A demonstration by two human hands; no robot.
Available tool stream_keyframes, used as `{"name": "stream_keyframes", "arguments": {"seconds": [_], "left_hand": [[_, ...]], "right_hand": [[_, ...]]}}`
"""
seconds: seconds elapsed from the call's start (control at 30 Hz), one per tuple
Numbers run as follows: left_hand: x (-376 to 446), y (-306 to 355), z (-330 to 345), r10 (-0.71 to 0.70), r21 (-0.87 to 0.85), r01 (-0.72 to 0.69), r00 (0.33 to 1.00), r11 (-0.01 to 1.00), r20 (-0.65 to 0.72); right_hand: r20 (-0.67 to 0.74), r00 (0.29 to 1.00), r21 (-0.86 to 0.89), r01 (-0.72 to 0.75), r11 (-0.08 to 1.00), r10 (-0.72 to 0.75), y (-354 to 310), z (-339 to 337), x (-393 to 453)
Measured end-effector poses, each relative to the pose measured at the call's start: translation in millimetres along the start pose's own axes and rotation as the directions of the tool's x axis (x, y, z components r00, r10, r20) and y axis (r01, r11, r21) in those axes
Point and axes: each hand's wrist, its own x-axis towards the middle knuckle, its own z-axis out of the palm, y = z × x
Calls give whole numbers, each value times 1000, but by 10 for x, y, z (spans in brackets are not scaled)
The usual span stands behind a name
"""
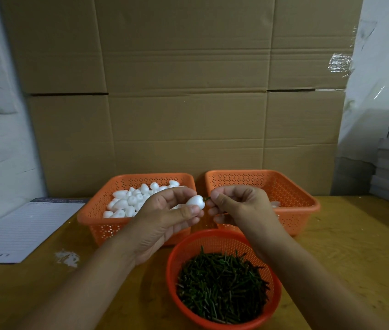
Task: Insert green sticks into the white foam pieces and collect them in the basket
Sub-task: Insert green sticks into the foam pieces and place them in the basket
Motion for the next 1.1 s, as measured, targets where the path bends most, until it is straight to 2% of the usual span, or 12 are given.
{"name": "stream_keyframes", "arguments": {"seconds": [0.33,0.67,1.1], "left_hand": [[7,-14,-1,7,15,-7,1000,1000,13],[4,-23,29,6,47,-4,999,999,-47],[10,-26,46,125,106,-114,987,988,-101]], "right_hand": [[35,999,-99,34,995,-30,16,13,-16],[62,997,-132,44,990,-36,36,22,-7],[147,989,-256,12,967,27,83,99,-23]]}}
